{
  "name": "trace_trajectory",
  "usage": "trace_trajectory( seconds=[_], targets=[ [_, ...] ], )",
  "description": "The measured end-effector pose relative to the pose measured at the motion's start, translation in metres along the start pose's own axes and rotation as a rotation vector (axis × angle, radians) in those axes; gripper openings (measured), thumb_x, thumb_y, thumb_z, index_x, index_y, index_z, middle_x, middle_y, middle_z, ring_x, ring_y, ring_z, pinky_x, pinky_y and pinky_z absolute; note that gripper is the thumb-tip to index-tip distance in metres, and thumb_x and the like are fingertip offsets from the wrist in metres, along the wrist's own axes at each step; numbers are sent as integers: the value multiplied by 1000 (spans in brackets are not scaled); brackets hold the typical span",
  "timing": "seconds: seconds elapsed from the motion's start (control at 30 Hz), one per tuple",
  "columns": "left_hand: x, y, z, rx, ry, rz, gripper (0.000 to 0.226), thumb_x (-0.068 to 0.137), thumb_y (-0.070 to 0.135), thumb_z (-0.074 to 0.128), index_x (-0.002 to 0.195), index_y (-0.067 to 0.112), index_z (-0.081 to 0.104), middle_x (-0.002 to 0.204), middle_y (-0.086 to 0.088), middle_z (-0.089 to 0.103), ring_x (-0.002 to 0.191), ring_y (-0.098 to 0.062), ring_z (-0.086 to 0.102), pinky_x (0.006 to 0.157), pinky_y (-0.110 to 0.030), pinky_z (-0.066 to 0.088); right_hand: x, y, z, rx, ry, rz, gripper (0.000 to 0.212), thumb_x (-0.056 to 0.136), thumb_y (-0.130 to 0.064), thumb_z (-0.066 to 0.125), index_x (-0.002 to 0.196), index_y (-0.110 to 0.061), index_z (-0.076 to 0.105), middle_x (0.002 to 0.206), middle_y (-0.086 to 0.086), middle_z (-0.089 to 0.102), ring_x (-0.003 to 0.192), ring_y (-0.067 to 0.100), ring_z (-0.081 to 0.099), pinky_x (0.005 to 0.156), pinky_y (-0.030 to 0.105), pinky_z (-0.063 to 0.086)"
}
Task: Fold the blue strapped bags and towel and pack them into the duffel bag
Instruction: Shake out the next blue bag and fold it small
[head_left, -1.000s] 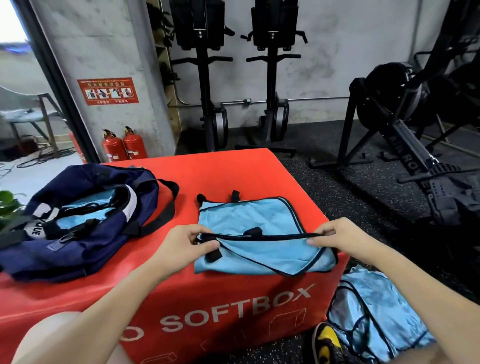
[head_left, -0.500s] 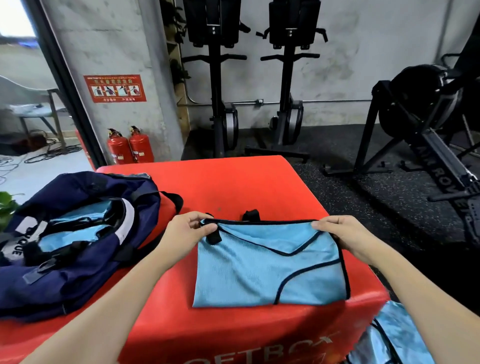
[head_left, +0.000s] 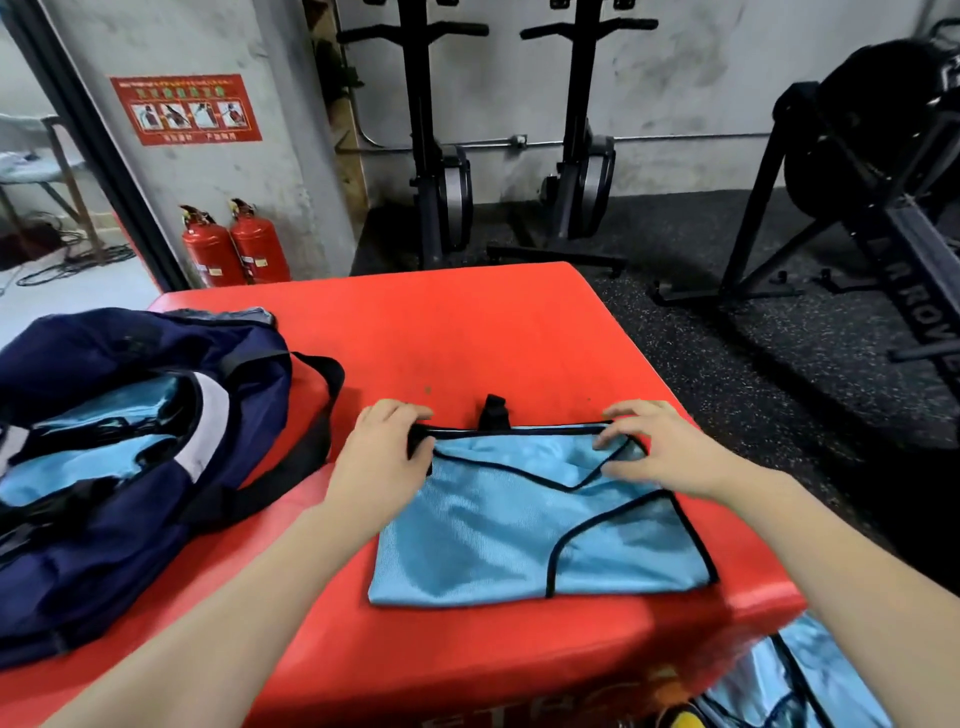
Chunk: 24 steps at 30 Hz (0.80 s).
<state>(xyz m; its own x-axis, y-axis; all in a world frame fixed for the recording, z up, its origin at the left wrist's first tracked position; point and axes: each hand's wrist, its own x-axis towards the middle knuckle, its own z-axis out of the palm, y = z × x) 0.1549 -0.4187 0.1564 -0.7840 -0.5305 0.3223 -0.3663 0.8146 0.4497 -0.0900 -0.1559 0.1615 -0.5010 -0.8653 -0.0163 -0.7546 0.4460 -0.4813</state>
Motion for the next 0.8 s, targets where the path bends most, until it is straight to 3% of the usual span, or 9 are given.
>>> trace_trajectory(
  seconds=[0.1,0.23,0.4,0.5,0.57,0.7,0.8],
  targets=[
    [-11,24,4,-59,-67,192,27,93,18,65,120,18,67,116,5,61,114,-12,51,99,-13,31,2,7,2,-27,-19,50,17,74,-44,84,85,-42,71,131,-15,51,129,14,37,113,41,28],
    [-23,38,18,-52,-169,304,26,96,22,63,122,19,68,118,6,62,119,-12,52,106,-27,40,5,8,5,243,201,137,18,80,-37,83,75,-22,73,110,-3,70,104,17,63,100,37,45],
    [-27,41,29,69,-324,306,39,98,44,51,131,25,61,130,8,55,127,-13,46,110,-37,37,4,9,12,381,287,304,22,84,-46,77,84,-24,78,86,-11,76,85,7,68,84,31,52],
    [-26,37,31,164,-377,202,52,97,58,48,141,31,48,142,10,40,137,-14,30,112,-38,30,7,10,14,334,314,302,26,85,-50,74,85,-24,78,90,-12,74,89,5,66,86,31,52],
    [-24,35,32,204,-370,175,60,95,65,44,145,32,42,146,7,36,137,-17,29,111,-40,30,11,14,17,256,310,284,36,88,-53,68,88,-18,77,94,-6,71,90,10,64,86,34,50],
    [-22,33,31,276,-332,140,70,94,71,37,151,30,34,145,4,33,129,-21,36,109,-40,35,17,20,24,40,303,290,72,93,-68,37,91,-2,68,108,8,63,104,28,57,97,44,45],
    [-18,31,32,305,-318,124,71,94,72,33,152,30,33,139,5,34,123,-21,39,107,-39,36,18,19,29,-159,268,361,57,101,-58,33,106,-12,66,126,3,54,119,30,45,105,46,36]
  ],
)
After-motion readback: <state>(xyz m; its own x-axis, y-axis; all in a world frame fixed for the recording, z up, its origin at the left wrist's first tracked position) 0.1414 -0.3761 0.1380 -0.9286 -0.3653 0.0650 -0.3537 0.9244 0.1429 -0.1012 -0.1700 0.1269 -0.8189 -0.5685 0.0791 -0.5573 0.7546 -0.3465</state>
